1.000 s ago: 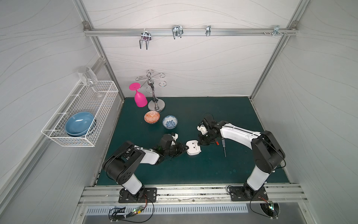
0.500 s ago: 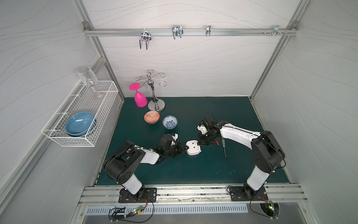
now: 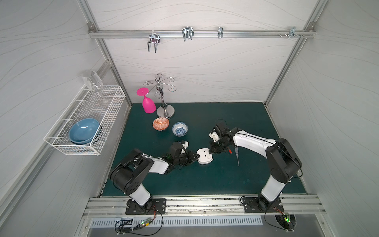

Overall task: Remove the battery from the alarm
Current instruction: Install the cover on the alarm.

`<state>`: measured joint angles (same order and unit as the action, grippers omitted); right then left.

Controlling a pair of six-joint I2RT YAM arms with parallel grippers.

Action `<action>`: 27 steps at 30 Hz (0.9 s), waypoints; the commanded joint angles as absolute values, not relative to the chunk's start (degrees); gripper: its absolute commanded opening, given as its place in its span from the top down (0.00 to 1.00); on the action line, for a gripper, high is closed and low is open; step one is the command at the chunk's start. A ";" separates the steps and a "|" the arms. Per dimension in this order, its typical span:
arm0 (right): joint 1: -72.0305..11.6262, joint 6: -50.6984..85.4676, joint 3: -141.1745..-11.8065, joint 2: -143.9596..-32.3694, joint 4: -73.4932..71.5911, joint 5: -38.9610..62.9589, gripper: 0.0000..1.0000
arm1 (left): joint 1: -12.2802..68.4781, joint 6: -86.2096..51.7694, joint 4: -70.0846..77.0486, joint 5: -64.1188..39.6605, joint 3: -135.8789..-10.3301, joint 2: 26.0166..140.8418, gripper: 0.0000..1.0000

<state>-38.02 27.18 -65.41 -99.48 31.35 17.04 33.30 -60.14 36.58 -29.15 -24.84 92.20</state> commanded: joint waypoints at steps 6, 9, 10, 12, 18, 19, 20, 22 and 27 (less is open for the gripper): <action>-37.10 26.61 -66.31 -101.06 31.19 19.85 0.97 | 33.12 -59.77 37.67 -28.76 -25.94 93.20 0.61; -37.05 26.53 -66.35 -101.28 31.14 20.28 0.97 | 33.09 -59.68 37.60 -28.65 -25.88 93.21 0.60; -37.05 26.65 -66.28 -101.40 31.02 20.55 0.97 | 33.07 -59.68 37.60 -28.63 -25.92 93.19 0.59; -37.30 26.78 -66.11 -101.57 30.69 20.66 0.96 | 33.12 -59.67 37.40 -28.69 -26.12 93.24 0.59; -37.40 28.58 -65.90 -101.62 29.87 21.02 0.96 | 33.11 -59.67 37.34 -28.93 -26.08 93.10 0.60; -37.39 28.82 -65.75 -101.29 29.78 20.81 0.96 | 33.05 -59.68 37.26 -28.85 -26.10 93.02 0.60; -37.36 29.07 -65.63 -101.13 29.61 20.67 0.96 | 33.11 -59.60 37.14 -28.82 -26.03 93.07 0.60; -37.34 29.40 -65.28 -100.68 29.39 20.62 0.96 | 33.06 -59.60 37.01 -28.70 -26.02 92.99 0.59; -37.48 30.52 -64.05 -100.57 28.05 21.00 0.96 | 33.06 -59.63 36.97 -28.72 -26.18 93.06 0.59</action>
